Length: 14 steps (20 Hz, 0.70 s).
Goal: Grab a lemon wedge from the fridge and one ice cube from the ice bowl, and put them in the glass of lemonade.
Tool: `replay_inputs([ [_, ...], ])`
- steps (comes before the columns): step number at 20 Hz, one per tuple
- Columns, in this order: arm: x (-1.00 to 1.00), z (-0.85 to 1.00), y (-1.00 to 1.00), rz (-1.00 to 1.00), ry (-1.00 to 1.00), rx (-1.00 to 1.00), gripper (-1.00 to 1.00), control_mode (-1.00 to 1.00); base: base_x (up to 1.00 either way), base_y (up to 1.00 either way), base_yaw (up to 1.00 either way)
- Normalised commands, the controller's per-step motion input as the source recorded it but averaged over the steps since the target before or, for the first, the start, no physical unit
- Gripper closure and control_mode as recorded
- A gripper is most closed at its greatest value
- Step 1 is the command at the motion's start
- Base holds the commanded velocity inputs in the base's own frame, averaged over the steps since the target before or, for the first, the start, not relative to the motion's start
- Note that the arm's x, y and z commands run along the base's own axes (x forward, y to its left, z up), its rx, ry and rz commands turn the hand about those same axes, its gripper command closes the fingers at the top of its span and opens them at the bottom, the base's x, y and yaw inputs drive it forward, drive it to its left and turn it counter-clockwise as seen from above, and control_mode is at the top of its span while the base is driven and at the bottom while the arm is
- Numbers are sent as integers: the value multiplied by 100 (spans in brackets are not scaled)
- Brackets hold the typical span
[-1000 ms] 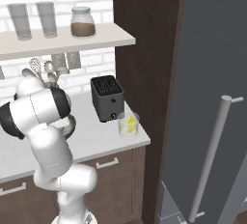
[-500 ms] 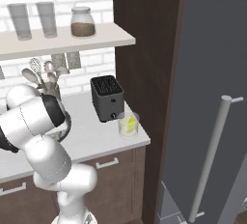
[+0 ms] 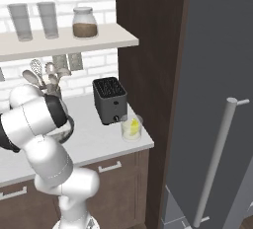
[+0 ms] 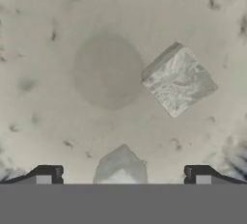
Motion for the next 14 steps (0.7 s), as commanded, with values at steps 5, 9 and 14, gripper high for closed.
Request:
replay_inputs([
  [5,25,0,0,0,0,0,-100,-100,0,0,0],
  [9,0,-15,3,0,0,-4,-100,-100,0,0,0],
  [14,0,-21,7,0,0,-6,-100,-100,0,0,0],
])
